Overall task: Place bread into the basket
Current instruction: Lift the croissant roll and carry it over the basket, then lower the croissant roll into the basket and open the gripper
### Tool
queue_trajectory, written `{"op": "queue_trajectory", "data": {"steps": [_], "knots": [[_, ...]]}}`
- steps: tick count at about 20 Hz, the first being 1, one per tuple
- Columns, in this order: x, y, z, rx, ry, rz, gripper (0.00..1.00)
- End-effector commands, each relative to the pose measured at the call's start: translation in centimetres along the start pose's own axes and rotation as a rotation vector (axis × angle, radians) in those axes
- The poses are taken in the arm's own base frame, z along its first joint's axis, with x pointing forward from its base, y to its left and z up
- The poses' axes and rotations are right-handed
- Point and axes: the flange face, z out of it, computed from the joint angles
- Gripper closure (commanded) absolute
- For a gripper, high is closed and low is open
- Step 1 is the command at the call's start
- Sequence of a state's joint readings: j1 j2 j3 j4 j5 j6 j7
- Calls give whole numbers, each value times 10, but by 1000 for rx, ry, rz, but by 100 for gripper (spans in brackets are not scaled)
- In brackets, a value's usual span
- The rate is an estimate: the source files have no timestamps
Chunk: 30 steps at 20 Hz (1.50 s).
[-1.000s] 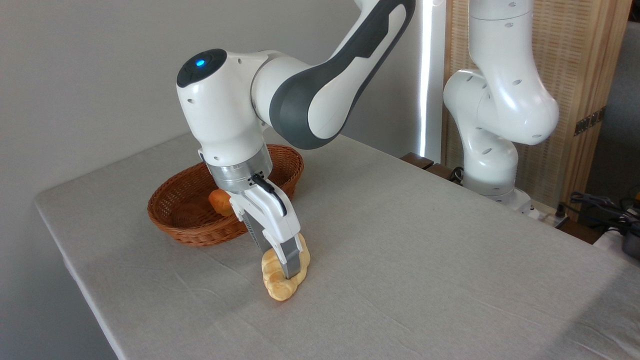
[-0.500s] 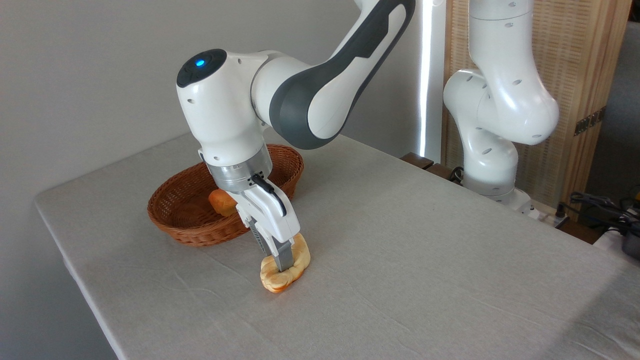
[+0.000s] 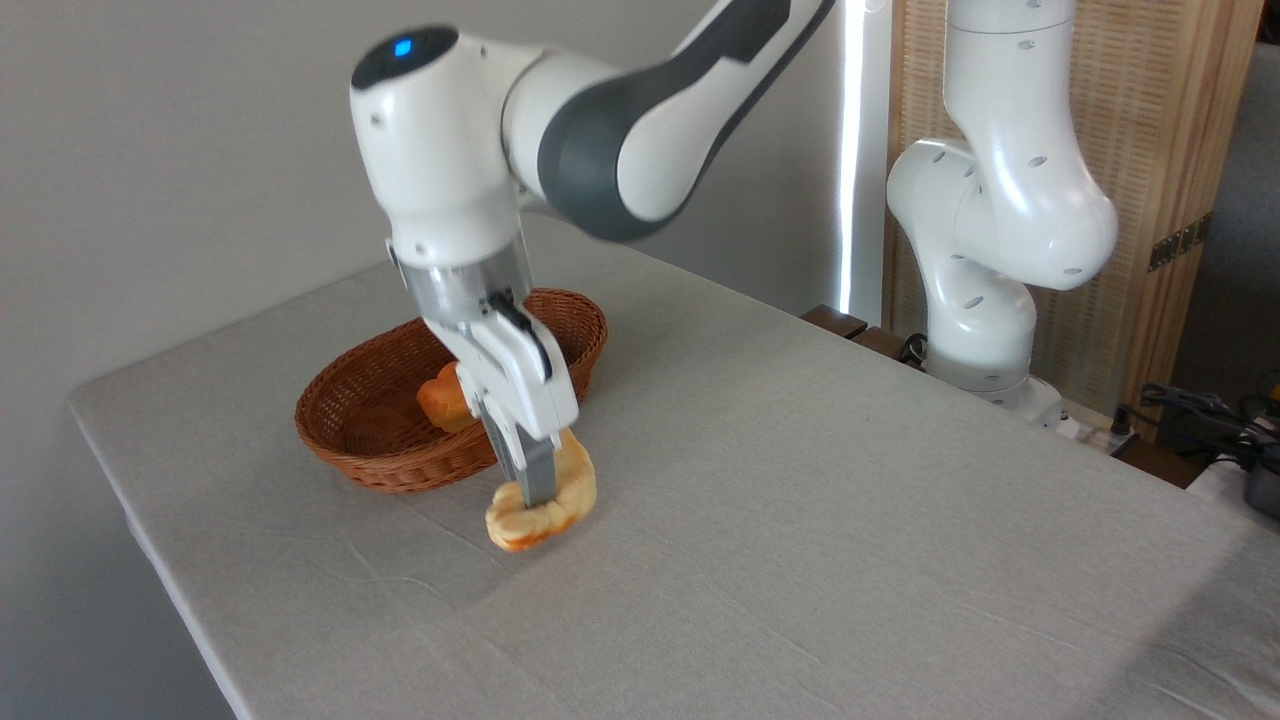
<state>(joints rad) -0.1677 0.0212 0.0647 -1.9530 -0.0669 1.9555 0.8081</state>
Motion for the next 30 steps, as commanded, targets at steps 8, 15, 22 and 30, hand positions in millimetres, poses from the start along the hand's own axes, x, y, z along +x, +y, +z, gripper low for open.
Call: {"op": "queue_trajectory", "data": {"steps": [8, 15, 22, 30], "knots": [[93, 106, -50, -74, 177, 157, 78], [126, 145, -26, -105, 169, 207, 0], [131, 147, -14, -117, 156, 210, 0], [113, 109, -65, -73, 213, 51, 0]]}}
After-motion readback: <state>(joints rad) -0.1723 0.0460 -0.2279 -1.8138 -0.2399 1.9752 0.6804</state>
